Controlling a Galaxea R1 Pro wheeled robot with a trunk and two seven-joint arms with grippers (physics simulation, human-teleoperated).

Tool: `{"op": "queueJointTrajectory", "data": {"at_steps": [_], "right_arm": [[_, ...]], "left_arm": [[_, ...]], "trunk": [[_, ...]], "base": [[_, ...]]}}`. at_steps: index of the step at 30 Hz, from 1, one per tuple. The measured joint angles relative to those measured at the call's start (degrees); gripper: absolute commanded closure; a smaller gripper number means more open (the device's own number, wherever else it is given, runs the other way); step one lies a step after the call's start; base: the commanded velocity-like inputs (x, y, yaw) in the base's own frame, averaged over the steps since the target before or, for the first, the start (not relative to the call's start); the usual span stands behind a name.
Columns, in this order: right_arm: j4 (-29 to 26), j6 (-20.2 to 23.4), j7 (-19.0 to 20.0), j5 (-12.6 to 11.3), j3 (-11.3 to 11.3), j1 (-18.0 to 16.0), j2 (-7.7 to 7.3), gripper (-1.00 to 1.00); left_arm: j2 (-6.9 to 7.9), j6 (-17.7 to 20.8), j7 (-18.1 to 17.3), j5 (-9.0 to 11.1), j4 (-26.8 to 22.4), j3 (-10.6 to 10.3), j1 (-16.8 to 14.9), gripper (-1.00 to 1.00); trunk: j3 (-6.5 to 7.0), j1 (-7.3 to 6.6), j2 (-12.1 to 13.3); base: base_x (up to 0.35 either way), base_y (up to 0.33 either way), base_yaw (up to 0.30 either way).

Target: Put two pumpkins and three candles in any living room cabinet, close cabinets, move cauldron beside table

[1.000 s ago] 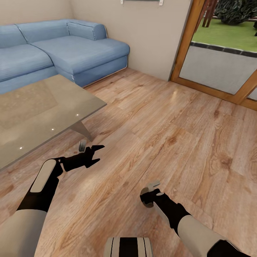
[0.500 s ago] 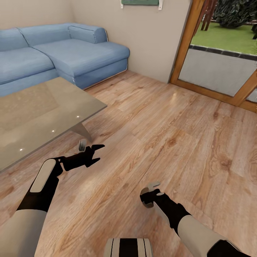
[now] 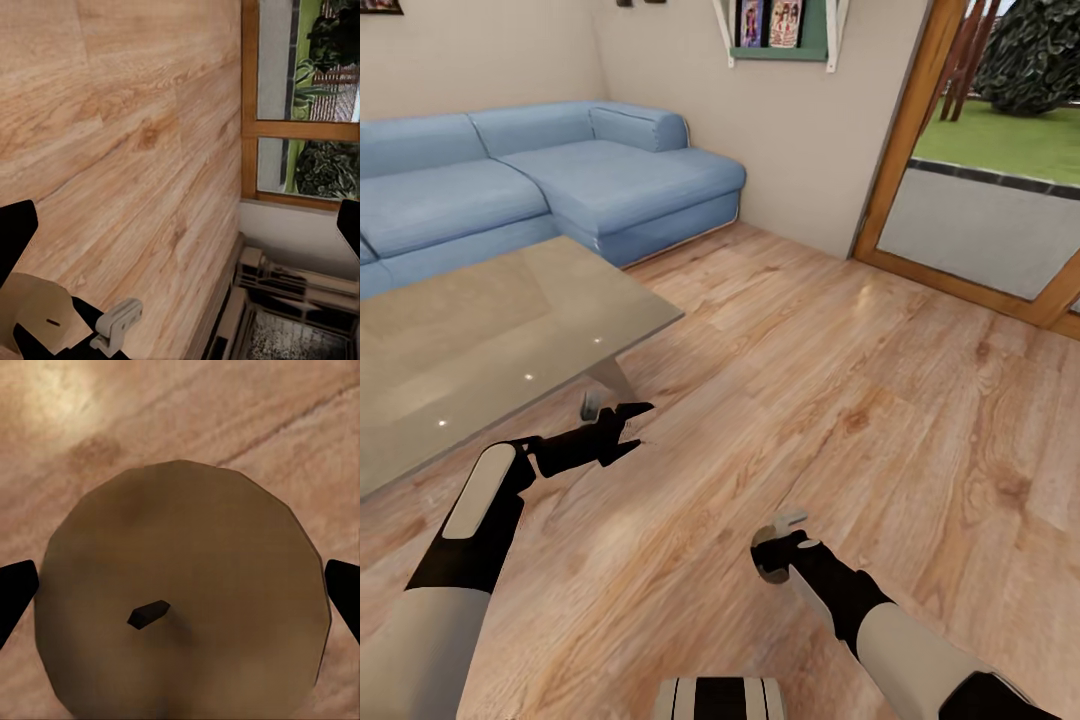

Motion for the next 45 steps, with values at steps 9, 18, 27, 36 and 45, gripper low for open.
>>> {"op": "queueJointTrajectory", "data": {"at_steps": [9,18,27,36,45], "right_arm": [[0.02,0.0,0.0,0.02,-0.04,0.0,-0.09,1.0],[-2.18,5.51,-0.02,0.32,-2.09,-0.02,-1.61,1.0],[-23.67,35.2,-0.17,0.38,-21.18,0.02,-10.58,1.0],[-35.96,40.71,-0.58,0.26,-27.73,0.0,-10.96,1.0],[-34.52,40.79,-0.61,0.18,-26.71,0.01,-10.42,1.0]], "left_arm": [[-0.01,0.02,-0.01,0.0,-0.96,-0.02,0.0,-1.0],[0.0,0.11,0.12,0.1,-4.95,-3.66,0.0,-1.0],[0.03,0.26,0.21,0.1,-5.51,-4.27,0.01,-1.0],[0.04,0.02,0.04,0.43,-7.27,-4.09,-0.08,-1.0],[-2.15,-0.43,0.9,0.1,-7.26,-4.15,-0.09,-1.0]], "trunk": [[1.99,-0.23,0.12],[3.99,-0.47,0.24],[5.97,-0.69,0.36],[7.98,-0.93,0.48],[9.97,-1.16,0.6]], "base": [[0.0,0.0,0.287],[0.0,0.0,0.288],[0.0,0.0,0.288],[0.0,0.0,0.286],[0.0,0.0,0.287]]}}
